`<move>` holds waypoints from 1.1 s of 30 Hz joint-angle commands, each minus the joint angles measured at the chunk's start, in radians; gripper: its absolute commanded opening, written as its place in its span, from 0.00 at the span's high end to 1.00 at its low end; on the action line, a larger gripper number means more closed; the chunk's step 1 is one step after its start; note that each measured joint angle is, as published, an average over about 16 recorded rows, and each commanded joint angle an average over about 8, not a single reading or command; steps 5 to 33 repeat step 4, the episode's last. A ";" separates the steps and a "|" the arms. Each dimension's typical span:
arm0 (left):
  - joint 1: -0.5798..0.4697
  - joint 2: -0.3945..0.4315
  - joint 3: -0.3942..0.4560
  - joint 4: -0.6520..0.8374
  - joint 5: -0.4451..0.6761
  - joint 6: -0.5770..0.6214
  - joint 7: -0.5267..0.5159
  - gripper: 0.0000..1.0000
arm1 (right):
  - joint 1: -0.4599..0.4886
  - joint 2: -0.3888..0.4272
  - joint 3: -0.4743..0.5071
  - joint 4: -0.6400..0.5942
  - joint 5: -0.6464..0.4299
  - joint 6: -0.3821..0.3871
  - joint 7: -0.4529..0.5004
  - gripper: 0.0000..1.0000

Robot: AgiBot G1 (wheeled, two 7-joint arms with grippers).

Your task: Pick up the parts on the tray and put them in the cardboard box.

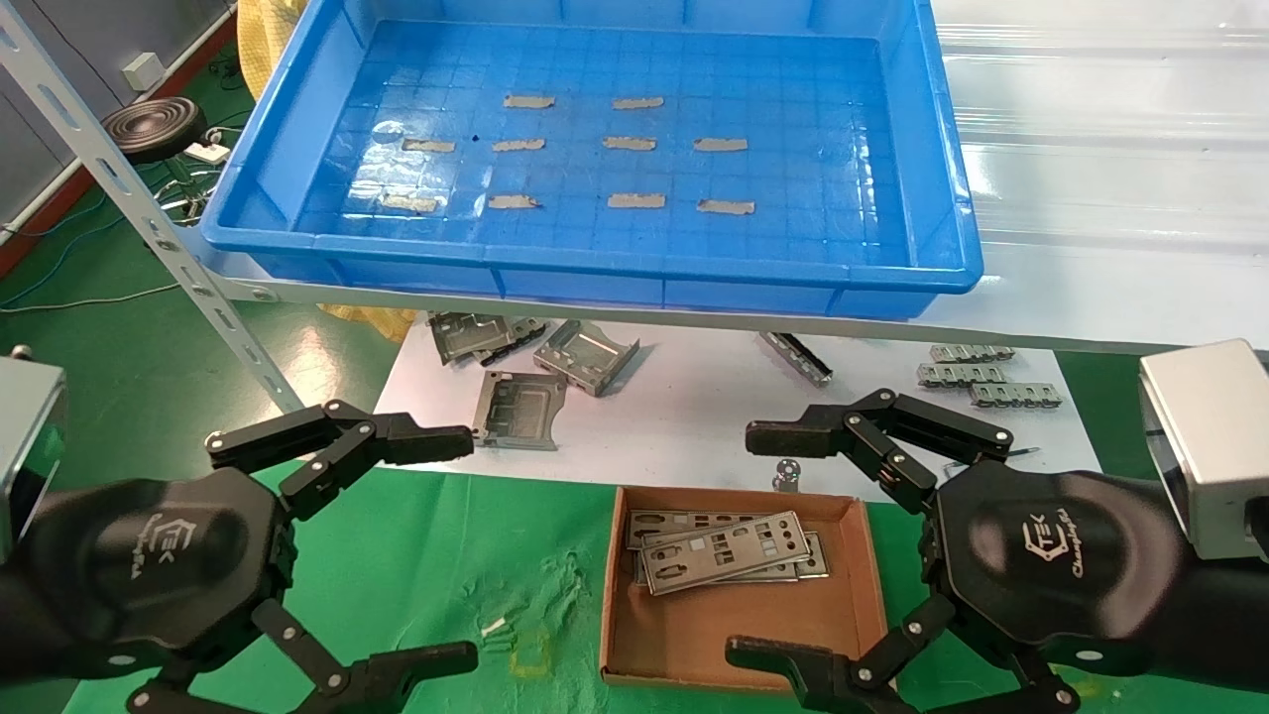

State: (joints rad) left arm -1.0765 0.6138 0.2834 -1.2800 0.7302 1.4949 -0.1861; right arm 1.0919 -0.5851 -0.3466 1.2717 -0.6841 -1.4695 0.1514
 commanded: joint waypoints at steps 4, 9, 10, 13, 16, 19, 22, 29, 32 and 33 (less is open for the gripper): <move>0.000 0.000 0.000 0.000 0.000 0.000 0.000 0.00 | 0.000 0.000 0.000 0.000 0.000 0.000 0.000 0.00; 0.000 0.000 0.000 0.000 0.000 0.000 0.000 0.00 | 0.000 0.000 0.000 0.000 0.000 0.000 0.000 0.00; 0.000 0.000 0.000 0.000 0.000 0.000 0.000 0.00 | 0.000 0.000 0.000 0.000 0.000 0.000 0.000 0.00; 0.000 0.000 0.000 0.000 0.000 0.000 0.000 0.00 | 0.000 0.000 0.000 0.000 0.000 0.000 0.000 0.00; 0.000 0.000 0.000 0.000 0.000 0.000 0.000 0.00 | 0.000 0.000 0.000 0.000 0.000 0.000 0.000 0.00; 0.000 0.000 0.000 0.000 0.000 0.000 0.000 0.00 | 0.000 0.000 0.000 0.000 0.000 0.000 0.000 0.00; 0.000 0.000 0.000 0.000 0.000 0.000 0.000 0.00 | 0.000 0.000 0.000 0.000 0.000 0.000 0.000 0.00; 0.000 0.000 0.000 0.000 0.000 0.000 0.000 0.00 | 0.000 0.000 0.000 0.000 0.000 0.000 0.000 0.00; 0.000 0.000 0.000 0.000 0.000 0.000 0.000 0.00 | 0.000 0.000 0.000 0.000 0.000 0.000 0.000 0.00; 0.000 0.000 0.000 0.000 0.000 0.000 0.000 0.00 | 0.000 0.000 0.000 0.000 0.000 0.000 0.000 0.00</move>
